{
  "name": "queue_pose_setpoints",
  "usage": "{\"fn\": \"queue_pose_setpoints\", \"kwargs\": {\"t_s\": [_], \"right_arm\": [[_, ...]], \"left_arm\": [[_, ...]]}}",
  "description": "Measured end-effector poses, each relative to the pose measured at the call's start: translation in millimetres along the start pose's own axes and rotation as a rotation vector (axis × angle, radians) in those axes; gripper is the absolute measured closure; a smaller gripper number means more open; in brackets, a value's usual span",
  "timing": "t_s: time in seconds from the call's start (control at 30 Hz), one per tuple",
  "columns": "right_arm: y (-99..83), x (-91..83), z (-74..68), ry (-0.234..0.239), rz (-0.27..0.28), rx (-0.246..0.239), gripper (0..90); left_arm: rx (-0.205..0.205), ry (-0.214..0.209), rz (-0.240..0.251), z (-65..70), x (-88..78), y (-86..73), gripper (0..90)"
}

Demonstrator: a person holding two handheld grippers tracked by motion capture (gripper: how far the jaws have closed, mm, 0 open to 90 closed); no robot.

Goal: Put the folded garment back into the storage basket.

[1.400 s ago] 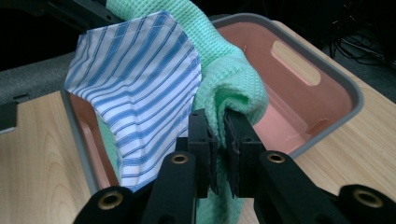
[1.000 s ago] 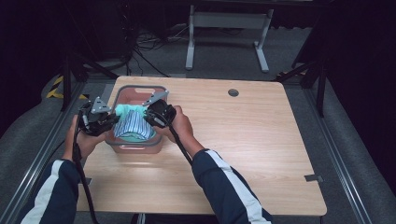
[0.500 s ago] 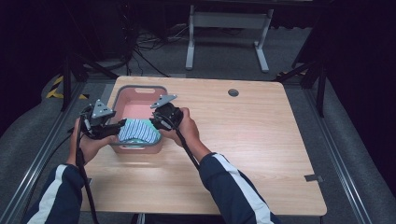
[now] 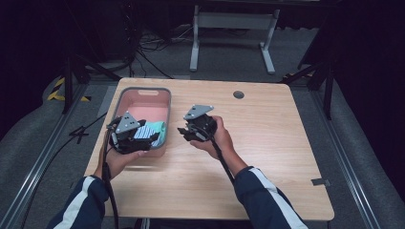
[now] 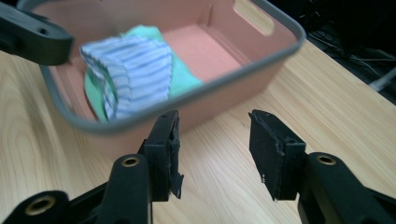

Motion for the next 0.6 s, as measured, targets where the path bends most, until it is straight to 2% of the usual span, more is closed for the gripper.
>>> {"fn": "queue_pose_setpoints", "kwargs": {"t_s": [0.03, 0.07, 0.1, 0.17, 0.27, 0.33, 0.37, 0.47, 0.6], "right_arm": [[-4.9, -5.1, 1.2, 0.004, -0.004, 0.001, 52.8], [-9.7, -10.3, 2.8, -0.002, -0.009, -0.004, 52.5], [-9.7, -10.3, 2.8, -0.002, -0.009, -0.004, 52.5], [-19.8, -21.5, 7.9, -0.023, -0.016, -0.009, 51.8], [-34.7, -36.6, 13.8, -0.034, -0.028, -0.003, 51.4], [-43.9, -43.5, 16.8, -0.037, -0.037, 0.004, 50.7], [-50.4, -47.9, 18.8, -0.042, -0.040, 0.003, 50.2], [-59.9, -53.3, 21.5, -0.045, -0.052, 0.008, 49.0], [-78.0, -61.4, 25.6, -0.049, -0.079, 0.012, 47.1]], "left_arm": [[0.009, -0.024, 0.005, 11.3, 2.5, 0.9, 30.3], [0.009, -0.024, 0.005, 11.3, 2.5, 0.9, 29.8], [0.020, -0.030, 0.007, 17.0, 4.0, 1.1, 29.8], [0.052, -0.036, 0.006, 29.5, 7.7, 1.7, 28.0], [0.103, -0.068, -0.011, 49.1, 15.1, 3.1, 26.6], [0.113, -0.093, -0.016, 59.1, 19.4, 4.9, 26.8], [0.113, -0.093, -0.016, 59.1, 19.4, 4.9, 26.8], [0.158, -0.112, -0.035, 71.0, 26.6, 5.3, 26.8], [0.183, -0.134, -0.049, 85.7, 35.3, 4.8, 26.9]]}}
Point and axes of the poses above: each handheld gripper's, and its own axes: x roughly forward along the jaws, y roughly out of its top, z roughly to its right, the point moved 5 cm from there along x, roughly forward along the jaws, and after that the axes turned 5 degrees about -x, right-handed, at the moved point
